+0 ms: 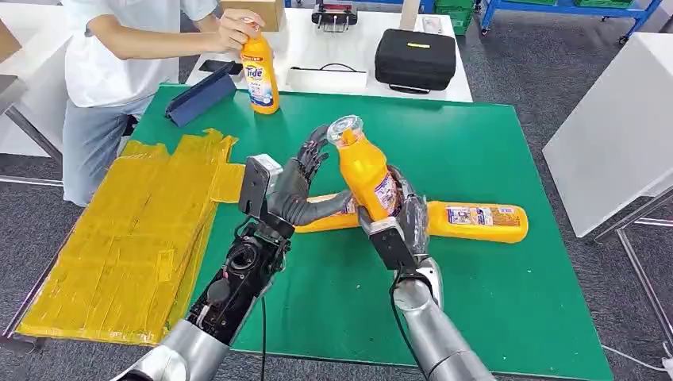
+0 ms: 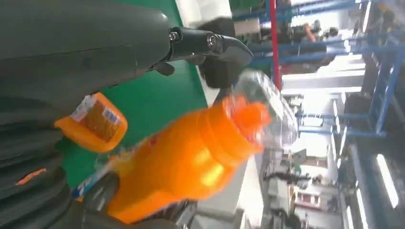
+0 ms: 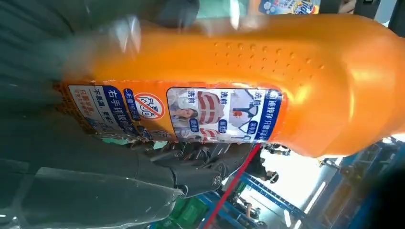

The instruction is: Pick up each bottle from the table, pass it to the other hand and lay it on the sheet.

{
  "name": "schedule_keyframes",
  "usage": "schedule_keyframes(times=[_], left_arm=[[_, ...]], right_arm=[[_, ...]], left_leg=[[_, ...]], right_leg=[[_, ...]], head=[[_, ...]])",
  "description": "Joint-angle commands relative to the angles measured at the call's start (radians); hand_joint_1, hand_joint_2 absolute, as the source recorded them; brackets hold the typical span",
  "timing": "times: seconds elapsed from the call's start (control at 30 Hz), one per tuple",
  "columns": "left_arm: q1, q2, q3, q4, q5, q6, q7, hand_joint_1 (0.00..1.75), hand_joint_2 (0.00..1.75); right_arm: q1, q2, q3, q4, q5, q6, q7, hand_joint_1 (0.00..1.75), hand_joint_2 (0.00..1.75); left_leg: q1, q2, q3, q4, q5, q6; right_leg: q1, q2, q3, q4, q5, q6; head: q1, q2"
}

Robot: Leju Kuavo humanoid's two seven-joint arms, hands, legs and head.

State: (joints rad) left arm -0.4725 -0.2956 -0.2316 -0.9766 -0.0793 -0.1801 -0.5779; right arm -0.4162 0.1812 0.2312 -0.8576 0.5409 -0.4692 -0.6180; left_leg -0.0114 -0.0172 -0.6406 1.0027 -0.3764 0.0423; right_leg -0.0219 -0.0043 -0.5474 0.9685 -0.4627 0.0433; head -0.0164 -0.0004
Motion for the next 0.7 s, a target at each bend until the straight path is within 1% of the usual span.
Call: schedule_keyframes(times=[0.03, 0.1, 0.17, 0.23, 0.27, 0.3, 0.33, 0.47, 0.5, 0.67, 0.7], left_arm=[[-0.008, 0.027, -0.075, -0.018, -0.006, -0.062, 0.025, 0.00, 1.75], [-0.007, 0.027, -0.078, -0.019, -0.009, -0.062, 0.026, 0.00, 1.75], [-0.007, 0.027, -0.078, -0.019, -0.009, -0.062, 0.026, 0.00, 1.75], [-0.011, 0.027, -0.083, -0.018, -0.015, -0.060, 0.028, 0.00, 1.75], [-0.015, 0.030, -0.094, -0.013, -0.031, -0.058, 0.033, 0.00, 1.75], [-0.019, 0.029, -0.100, -0.004, -0.041, -0.052, 0.036, 0.00, 1.75], [-0.023, 0.026, -0.104, 0.005, -0.044, -0.051, 0.037, 0.00, 1.75], [-0.059, 0.011, -0.130, 0.083, -0.070, -0.035, 0.038, 0.00, 1.75], [-0.065, 0.006, -0.135, 0.095, -0.072, -0.035, 0.037, 0.00, 1.75], [-0.086, -0.010, -0.153, 0.128, -0.077, -0.026, 0.042, 0.00, 1.75], [-0.086, -0.010, -0.153, 0.128, -0.077, -0.026, 0.042, 0.00, 1.75]], right_arm=[[-0.002, -0.004, -0.013, 0.000, 0.008, 0.005, 0.009, 1.75, 1.75], [0.000, -0.004, -0.013, -0.002, 0.008, 0.006, 0.009, 1.75, 1.75], [0.000, -0.004, -0.013, -0.002, 0.008, 0.006, 0.009, 1.75, 1.75], [0.000, -0.004, -0.014, -0.005, 0.009, 0.006, 0.010, 1.75, 1.75], [0.002, -0.004, -0.014, -0.007, 0.009, 0.007, 0.011, 1.75, 1.75], [0.005, -0.004, -0.014, -0.012, 0.009, 0.007, 0.012, 1.75, 1.75], [0.009, -0.005, -0.013, -0.016, 0.009, 0.007, 0.013, 1.75, 1.75], [0.029, -0.007, -0.015, -0.040, 0.015, 0.006, 0.028, 1.75, 1.75], [0.033, -0.008, -0.015, -0.044, 0.017, 0.007, 0.029, 1.75, 1.75], [0.043, -0.006, -0.016, -0.061, 0.023, 0.010, 0.036, 1.75, 1.75], [0.043, -0.006, -0.016, -0.061, 0.023, 0.010, 0.036, 1.75, 1.75]], left_leg=[[0.001, 0.002, 0.005, 0.000, -0.003, -0.003], [0.000, 0.001, 0.002, 0.000, -0.001, -0.002], [0.000, 0.001, 0.002, 0.000, -0.001, -0.002], [0.001, 0.003, 0.006, 0.000, -0.003, -0.004], [0.001, 0.002, 0.003, 0.000, -0.002, -0.003], [0.001, 0.002, 0.005, 0.000, -0.002, -0.004], [0.001, 0.001, 0.001, 0.000, -0.001, -0.002], [0.002, 0.001, 0.005, 0.000, -0.003, -0.004], [0.000, -0.001, 0.001, 0.000, -0.001, -0.002], [0.002, 0.000, 0.004, 0.001, -0.002, -0.003], [0.001, 0.000, 0.003, 0.000, -0.001, -0.002]], right_leg=[[0.001, 0.001, 0.005, -0.001, -0.002, -0.003], [0.000, 0.000, 0.002, -0.001, -0.001, -0.001], [0.000, 0.001, 0.002, -0.001, -0.001, -0.002], [0.001, 0.002, 0.006, -0.001, -0.002, -0.003], [0.001, 0.001, 0.003, -0.001, -0.001, -0.002], [0.001, 0.001, 0.005, -0.001, -0.002, -0.003], [0.001, 0.000, 0.002, -0.001, -0.001, -0.002], [0.002, 0.000, 0.006, -0.001, -0.002, -0.003], [0.000, -0.001, 0.002, -0.001, -0.001, -0.001], [0.002, -0.002, 0.005, -0.001, -0.002, -0.003], [0.001, -0.001, 0.003, -0.001, -0.001, -0.002]], head=[[0.000, 0.000], [0.000, 0.000], [0.000, 0.000], [0.000, 0.000], [0.000, 0.000], [0.000, 0.000], [0.000, 0.000], [0.000, 0.000], [0.000, 0.000], [0.000, 0.000], [0.000, 0.000]])
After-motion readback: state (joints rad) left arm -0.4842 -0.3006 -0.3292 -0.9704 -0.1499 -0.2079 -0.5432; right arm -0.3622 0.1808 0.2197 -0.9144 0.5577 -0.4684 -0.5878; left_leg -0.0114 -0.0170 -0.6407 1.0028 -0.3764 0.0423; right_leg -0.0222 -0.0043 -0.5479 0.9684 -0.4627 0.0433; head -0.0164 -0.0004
